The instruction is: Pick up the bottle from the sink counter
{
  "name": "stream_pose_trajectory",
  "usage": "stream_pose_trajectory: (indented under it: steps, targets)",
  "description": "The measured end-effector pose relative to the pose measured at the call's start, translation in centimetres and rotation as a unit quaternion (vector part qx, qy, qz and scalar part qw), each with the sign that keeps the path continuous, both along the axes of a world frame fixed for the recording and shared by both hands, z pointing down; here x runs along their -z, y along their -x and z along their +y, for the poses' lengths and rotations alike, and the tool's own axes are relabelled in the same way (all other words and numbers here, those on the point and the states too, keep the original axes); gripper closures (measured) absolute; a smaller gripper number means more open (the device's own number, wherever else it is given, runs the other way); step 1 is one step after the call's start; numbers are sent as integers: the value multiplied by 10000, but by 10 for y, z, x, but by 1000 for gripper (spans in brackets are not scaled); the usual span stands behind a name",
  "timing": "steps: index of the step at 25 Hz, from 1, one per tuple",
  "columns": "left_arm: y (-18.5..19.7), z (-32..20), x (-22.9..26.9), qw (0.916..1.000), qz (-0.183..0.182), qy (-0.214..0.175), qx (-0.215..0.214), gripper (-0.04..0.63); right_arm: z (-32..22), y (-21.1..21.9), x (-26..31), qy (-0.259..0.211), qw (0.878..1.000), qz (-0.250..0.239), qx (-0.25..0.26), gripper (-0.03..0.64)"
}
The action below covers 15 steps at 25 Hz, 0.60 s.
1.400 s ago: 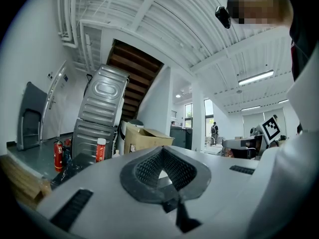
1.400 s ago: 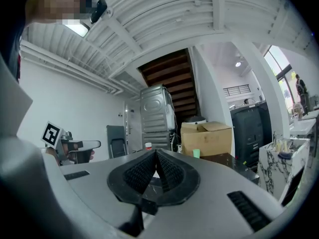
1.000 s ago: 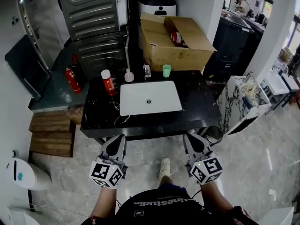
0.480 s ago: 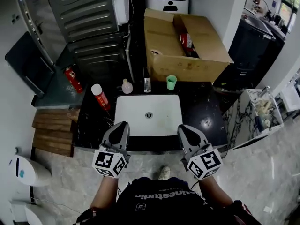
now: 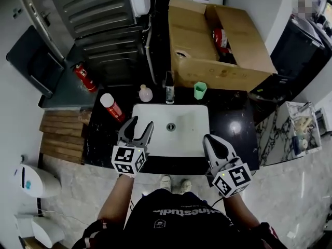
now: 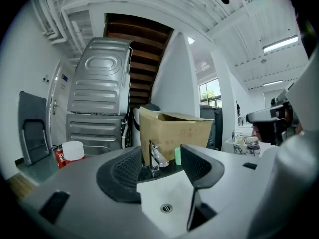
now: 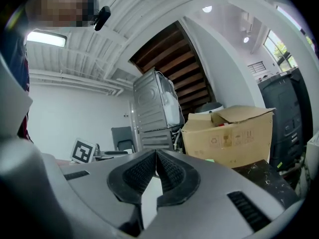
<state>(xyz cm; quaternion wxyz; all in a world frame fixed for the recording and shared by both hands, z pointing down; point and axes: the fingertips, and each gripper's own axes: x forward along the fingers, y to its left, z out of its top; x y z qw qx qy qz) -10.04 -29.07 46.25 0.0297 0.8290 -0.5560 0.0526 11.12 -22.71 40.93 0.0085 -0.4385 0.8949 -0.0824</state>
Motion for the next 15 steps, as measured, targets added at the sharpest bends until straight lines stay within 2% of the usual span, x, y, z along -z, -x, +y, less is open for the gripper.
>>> stream_pose_trajectory:
  steps: [2, 4, 9, 15]
  targets:
    - [8, -30, -20, 9999, -47, 125, -1, 321, -10, 4, 0, 37, 10000, 16, -69, 578]
    - [15, -59, -42, 9996, -51, 269, 10, 308, -18, 11, 0, 35, 9999, 69, -112, 578]
    - [31, -130, -86, 9987, -125, 482, 111, 308, -49, 35, -16, -21, 9995, 270, -187, 578]
    - [50, -200, -131, 9964, -317, 730, 279, 308, -107, 60, -64, 115, 9984, 377, -412, 578]
